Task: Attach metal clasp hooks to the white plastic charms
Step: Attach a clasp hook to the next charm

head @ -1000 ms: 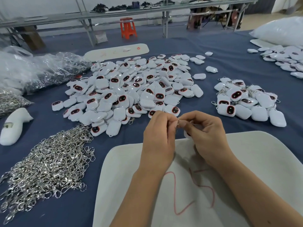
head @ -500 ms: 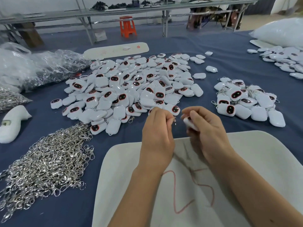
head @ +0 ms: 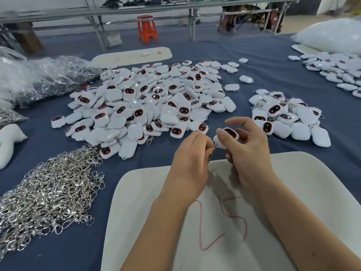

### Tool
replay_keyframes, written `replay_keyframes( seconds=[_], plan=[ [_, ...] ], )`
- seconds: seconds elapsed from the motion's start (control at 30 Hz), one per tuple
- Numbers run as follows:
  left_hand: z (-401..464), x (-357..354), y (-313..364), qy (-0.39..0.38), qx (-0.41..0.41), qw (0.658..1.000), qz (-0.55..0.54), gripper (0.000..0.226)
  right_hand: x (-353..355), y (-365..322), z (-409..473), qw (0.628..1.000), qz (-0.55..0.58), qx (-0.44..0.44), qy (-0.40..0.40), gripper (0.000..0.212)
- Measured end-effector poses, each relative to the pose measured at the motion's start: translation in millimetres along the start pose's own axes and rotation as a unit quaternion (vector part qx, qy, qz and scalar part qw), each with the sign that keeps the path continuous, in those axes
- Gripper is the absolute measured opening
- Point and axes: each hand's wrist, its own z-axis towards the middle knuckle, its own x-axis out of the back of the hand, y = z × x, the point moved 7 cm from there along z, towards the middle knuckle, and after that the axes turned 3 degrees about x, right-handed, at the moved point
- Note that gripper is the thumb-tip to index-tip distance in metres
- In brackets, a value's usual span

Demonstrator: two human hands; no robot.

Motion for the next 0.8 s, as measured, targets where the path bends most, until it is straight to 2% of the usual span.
replay_keyframes(
  seconds=[0.13,0.57,0.8],
  plan=[
    [0.0,-5.4,1.3,-0.013,0.004,1.0,-0.007,0.015,0.2,-4.4,-2.2,0.999,-0.028,0.028,0.017,0.01],
    [-5.5,-8.4,1.3,-0.006,0.064,0.998,0.01,0.014,1.1,-8.5,-7.5,0.989,-0.115,0.075,0.056,0.011],
    [-9.8,-11.1,0.2,0.004,0.118,0.992,0.049,0.026,-2.4,-14.8,-13.9,0.98,-0.145,0.114,0.08,0.012]
  ],
)
